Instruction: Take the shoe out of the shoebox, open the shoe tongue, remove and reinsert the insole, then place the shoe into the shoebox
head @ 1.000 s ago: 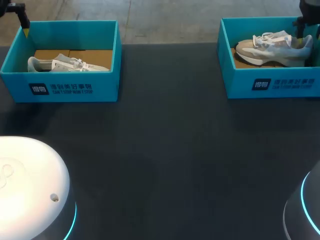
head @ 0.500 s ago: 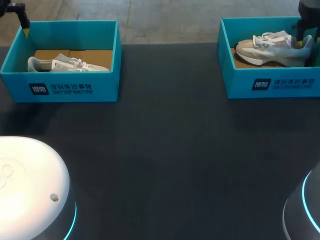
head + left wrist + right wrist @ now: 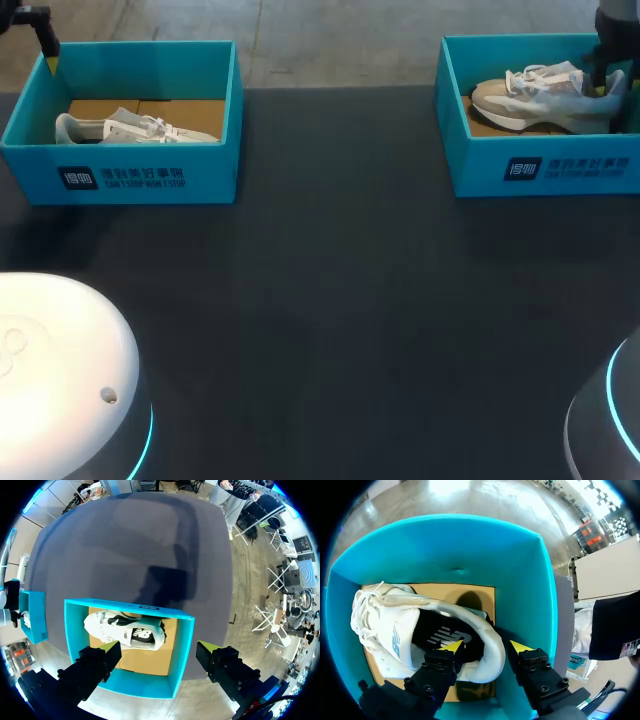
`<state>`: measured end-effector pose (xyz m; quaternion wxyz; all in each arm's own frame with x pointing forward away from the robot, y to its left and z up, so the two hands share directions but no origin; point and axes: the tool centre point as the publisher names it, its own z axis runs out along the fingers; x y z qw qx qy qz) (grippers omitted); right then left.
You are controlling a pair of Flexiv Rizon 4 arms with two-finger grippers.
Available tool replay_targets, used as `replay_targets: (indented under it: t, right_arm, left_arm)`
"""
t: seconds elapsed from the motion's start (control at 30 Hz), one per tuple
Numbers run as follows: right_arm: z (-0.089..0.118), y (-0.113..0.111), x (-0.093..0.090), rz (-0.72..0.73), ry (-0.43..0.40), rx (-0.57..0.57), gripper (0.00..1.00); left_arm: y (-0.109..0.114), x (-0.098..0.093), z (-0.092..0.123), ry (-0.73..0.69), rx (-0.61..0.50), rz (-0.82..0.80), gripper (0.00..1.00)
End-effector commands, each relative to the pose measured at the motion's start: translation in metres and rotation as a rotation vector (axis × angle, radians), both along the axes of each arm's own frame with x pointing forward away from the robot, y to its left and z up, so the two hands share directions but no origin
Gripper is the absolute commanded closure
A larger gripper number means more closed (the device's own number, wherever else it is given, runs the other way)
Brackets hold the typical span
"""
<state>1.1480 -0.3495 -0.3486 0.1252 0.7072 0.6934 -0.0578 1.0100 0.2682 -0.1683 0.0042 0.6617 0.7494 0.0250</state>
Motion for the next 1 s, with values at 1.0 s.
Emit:
replay_targets:
  t: [1.0]
  right_arm:
    - [-0.027,-0.008,0.002,-0.029,0.084,0.023,0.38]
  left_arm:
    - [0.0,-0.002,0.0,-0.002,0.002,0.0,0.0]
